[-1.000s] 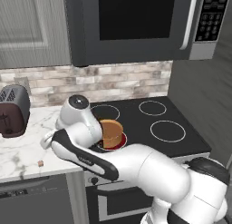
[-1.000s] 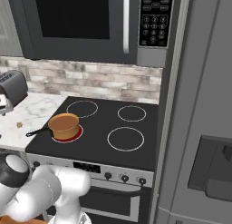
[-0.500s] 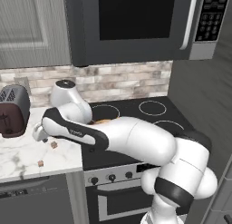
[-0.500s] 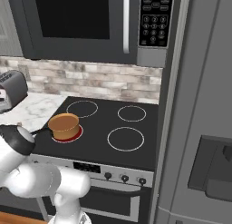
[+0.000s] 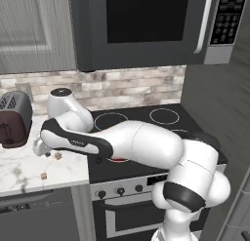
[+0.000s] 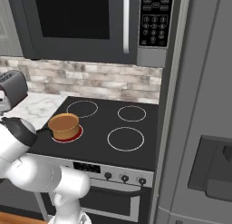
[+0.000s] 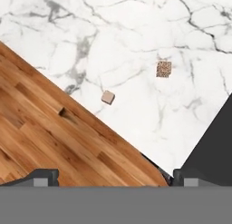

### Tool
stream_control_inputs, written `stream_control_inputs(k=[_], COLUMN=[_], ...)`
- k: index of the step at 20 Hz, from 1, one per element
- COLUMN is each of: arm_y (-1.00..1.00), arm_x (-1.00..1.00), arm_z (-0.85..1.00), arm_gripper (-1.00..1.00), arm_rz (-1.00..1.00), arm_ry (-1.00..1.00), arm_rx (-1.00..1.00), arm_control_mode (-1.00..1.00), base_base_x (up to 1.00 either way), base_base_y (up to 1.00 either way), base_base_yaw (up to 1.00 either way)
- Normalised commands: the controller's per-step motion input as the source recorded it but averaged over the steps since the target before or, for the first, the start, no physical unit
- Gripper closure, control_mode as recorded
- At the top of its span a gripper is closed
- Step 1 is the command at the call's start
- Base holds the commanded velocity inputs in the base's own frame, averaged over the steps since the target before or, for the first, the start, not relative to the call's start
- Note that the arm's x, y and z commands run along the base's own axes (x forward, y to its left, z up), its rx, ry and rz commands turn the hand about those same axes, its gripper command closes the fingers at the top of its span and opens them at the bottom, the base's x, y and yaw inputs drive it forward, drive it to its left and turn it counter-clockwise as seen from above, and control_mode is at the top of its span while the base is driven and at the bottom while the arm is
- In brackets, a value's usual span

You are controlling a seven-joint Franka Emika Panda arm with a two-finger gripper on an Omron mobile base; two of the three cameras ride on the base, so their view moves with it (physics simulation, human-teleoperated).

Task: Pick up the sugar cube(s) and place them in the saucepan with hot chocolate.

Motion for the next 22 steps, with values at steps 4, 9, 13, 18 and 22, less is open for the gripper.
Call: stream_control_inputs(k=[4,9,13,18,22], arm_y=[0.0,0.07,0.14,0.15,0.23], arm_x=[0.0,0.0,0.0,0.0,0.0], arm_z=[-0.7,-0.75,-0.55,-0.26,-0.04], arm_gripper=[-1.0,-1.0,-1.0,-1.0,-1.0], arm_rz=[0.0,0.0,0.0,0.0,0.0], arm_ry=[0.0,0.0,0.0,0.0,0.0], arm_rx=[0.0,0.0,0.0,0.0,0.0], arm_control_mode=[-1.0,-1.0,-1.0,-1.0,-1.0], base_base_x=[0.0,0.0,0.0,0.0,0.0], base_base_y=[0.0,0.0,0.0,0.0,0.0], base_base_yaw=[0.0,0.0,0.0,0.0,0.0])
